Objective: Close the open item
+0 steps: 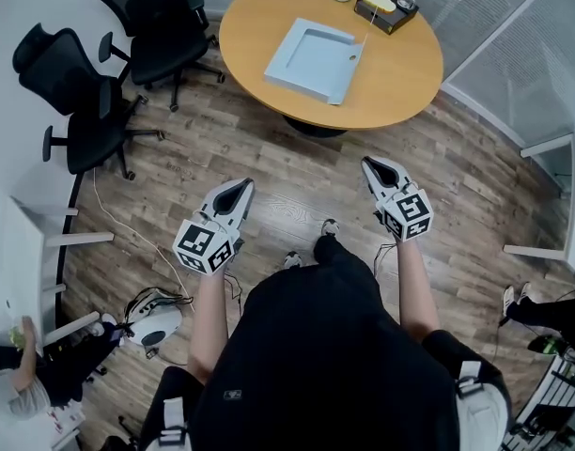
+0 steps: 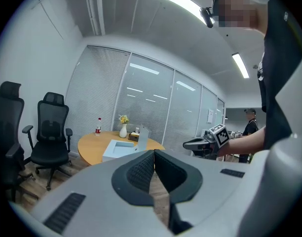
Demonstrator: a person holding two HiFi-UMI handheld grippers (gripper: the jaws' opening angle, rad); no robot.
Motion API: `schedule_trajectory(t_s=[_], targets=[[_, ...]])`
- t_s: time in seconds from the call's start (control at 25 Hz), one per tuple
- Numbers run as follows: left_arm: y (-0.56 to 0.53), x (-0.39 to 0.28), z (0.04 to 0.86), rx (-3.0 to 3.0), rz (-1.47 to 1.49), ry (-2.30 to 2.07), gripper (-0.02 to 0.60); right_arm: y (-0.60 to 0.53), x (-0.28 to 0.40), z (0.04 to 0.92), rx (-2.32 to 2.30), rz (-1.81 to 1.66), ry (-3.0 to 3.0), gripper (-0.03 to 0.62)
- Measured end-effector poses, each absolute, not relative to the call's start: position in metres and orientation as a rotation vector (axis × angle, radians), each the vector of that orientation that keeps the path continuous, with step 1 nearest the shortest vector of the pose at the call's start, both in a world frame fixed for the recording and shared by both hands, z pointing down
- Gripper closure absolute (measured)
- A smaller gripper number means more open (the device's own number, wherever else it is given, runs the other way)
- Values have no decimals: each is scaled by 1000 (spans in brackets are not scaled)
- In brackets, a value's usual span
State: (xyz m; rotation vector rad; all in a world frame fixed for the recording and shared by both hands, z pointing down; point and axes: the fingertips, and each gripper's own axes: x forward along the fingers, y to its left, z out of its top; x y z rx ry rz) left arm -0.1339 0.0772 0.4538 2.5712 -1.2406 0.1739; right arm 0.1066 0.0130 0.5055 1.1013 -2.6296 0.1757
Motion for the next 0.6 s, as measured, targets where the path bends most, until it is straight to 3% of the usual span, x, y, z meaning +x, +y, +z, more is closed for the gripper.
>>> schedule_trajectory(t_s=[0.6], targets=[[23, -97, 445, 2502, 153, -1396, 575, -69, 143, 505, 972, 155, -2677, 583]])
